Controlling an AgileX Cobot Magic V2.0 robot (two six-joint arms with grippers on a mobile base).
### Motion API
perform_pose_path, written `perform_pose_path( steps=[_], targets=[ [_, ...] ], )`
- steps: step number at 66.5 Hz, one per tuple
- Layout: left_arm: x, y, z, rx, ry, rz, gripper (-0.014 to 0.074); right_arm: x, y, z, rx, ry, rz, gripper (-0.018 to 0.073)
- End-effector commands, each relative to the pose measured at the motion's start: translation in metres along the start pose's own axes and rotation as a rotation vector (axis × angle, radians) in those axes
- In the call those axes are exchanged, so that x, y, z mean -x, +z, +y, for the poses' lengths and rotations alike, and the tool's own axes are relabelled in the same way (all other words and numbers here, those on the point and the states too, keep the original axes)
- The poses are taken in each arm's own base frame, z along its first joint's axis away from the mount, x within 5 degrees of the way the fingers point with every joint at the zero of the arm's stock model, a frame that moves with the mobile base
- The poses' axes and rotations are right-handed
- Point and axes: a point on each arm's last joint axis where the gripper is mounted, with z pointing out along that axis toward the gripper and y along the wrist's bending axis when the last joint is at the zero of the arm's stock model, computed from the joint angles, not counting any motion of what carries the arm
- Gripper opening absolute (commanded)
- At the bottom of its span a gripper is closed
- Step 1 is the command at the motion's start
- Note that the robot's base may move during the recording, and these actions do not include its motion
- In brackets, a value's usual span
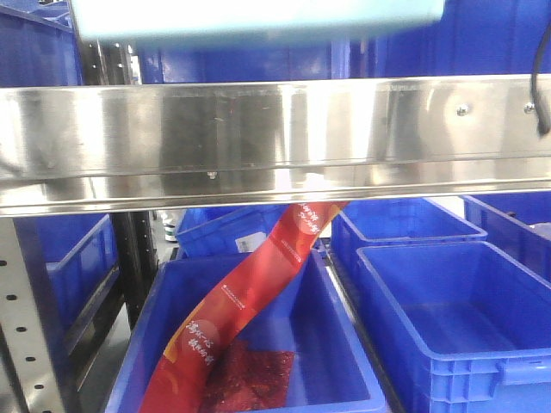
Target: Move two blue bins to right shelf middle
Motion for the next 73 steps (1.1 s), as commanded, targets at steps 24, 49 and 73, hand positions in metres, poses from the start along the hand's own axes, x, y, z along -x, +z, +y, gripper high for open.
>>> perform_pose_path(
  steps=[24, 49, 73],
  targets=[
    [0.003, 0.006, -0.017, -0.103, 0.008, -0.018, 0.0258, 0.005, 0.019, 0.008, 0.034, 0.002, -0.032, 0.0263],
    [0.004, -0.009, -0.018, -0.105, 0.012, -0.049, 0.0598, 0.007, -0.014, 0.005, 0.006, -0.019, -0.078, 0.0568],
    [-0.004, -0.11, -0.024, -0.118, 0.038, -0.247, 0.0069, 0.005, -0.107, 0.005, -0.002, -0.039, -0.246, 0.0024]
  ],
)
